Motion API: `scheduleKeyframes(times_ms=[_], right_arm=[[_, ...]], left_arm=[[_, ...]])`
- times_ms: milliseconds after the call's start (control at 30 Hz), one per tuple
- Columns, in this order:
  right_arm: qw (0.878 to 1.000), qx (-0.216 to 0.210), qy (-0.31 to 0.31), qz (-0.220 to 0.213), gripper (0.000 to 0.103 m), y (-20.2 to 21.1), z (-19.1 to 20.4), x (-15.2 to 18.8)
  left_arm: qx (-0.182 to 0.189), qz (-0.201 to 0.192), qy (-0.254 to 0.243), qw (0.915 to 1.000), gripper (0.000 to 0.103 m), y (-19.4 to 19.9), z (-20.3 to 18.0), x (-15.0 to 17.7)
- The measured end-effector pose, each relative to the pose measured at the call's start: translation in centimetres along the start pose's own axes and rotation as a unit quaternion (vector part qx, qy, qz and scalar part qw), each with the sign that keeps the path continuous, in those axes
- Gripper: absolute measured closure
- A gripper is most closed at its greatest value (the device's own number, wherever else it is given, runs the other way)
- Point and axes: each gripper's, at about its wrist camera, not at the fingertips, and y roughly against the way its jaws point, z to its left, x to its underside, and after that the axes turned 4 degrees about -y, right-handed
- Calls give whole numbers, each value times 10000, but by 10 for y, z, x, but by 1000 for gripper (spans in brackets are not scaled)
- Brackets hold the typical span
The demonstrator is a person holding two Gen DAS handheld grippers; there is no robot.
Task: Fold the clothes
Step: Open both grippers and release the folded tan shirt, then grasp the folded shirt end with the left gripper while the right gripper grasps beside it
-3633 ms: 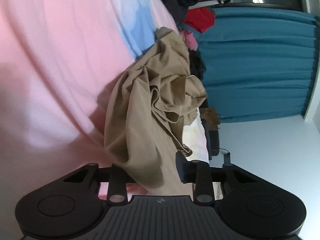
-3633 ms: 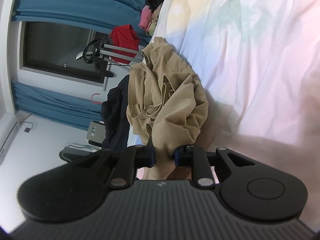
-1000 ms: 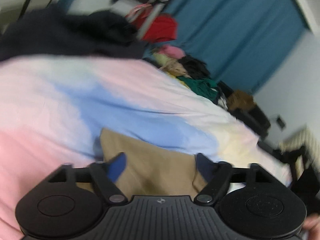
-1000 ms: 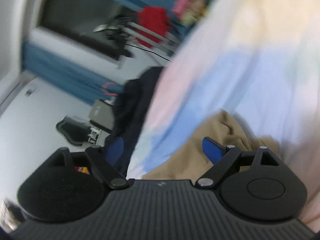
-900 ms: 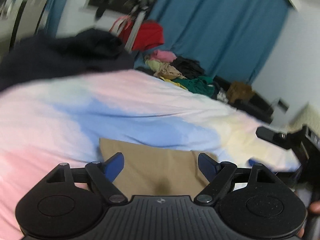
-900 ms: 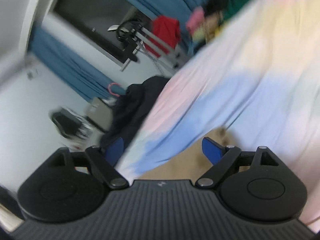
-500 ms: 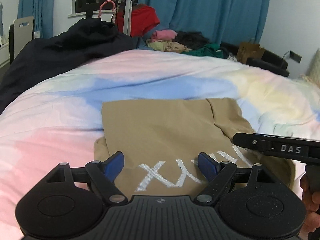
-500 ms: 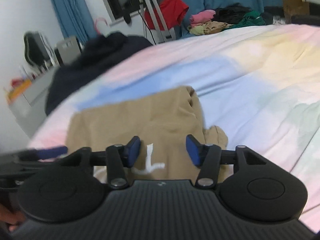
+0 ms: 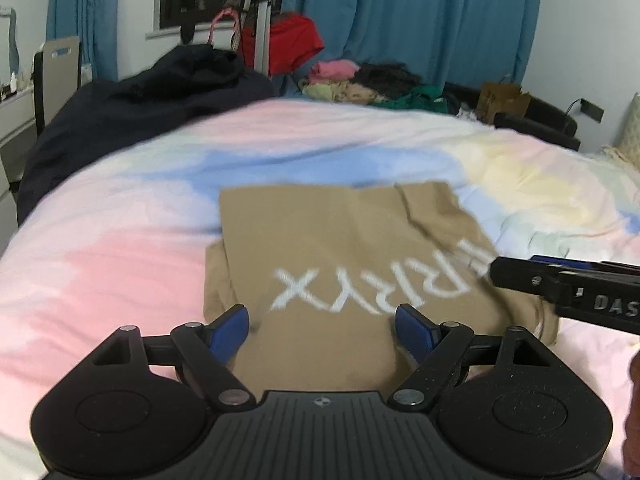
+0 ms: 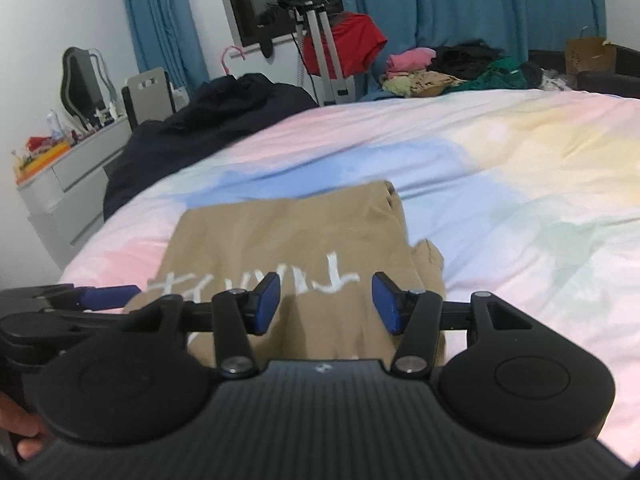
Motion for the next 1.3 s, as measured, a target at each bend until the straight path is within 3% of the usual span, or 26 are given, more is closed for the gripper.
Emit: scheduleKeyframes(times_ms=[133, 300, 467, 600, 800, 933, 1100, 1233, 1300], right_arm=[[9994, 90, -43, 339, 51, -17, -4, 18], [9987, -15, -367, 364, 51, -18, -11, 16], [9966, -127, -706, 396, 51, -19, -18, 15], [9959, -140, -798, 399, 51, -20, -19, 14], [9939, -200, -1010, 400, 50, -20, -23, 13], [9919, -247, -1179, 409, 49, -21, -26, 13], [9905, -260, -1293, 400, 49, -21, -29, 12], [9891, -260, -1394, 403, 49, -22, -31, 11], [9895, -248, -1361, 410, 50, -22, -30, 11]], left_arm=[[237, 225, 499, 9982, 21, 2, 12, 4], [727, 262, 1129, 9906, 24, 29, 28, 4], [1487, 443, 2168, 9638, 22, 49, 47, 16], [1921, 889, 2925, 9325, 22, 40, 64, 36], [1977, 996, 3442, 9124, 21, 8, 71, 43], [1913, 917, 3530, 9113, 22, -18, 72, 42], [2228, 285, 3355, 9149, 20, -3, 67, 33], [2332, 112, 3493, 9074, 19, 1, 68, 39], [2277, 248, 3769, 8975, 24, -7, 74, 46]])
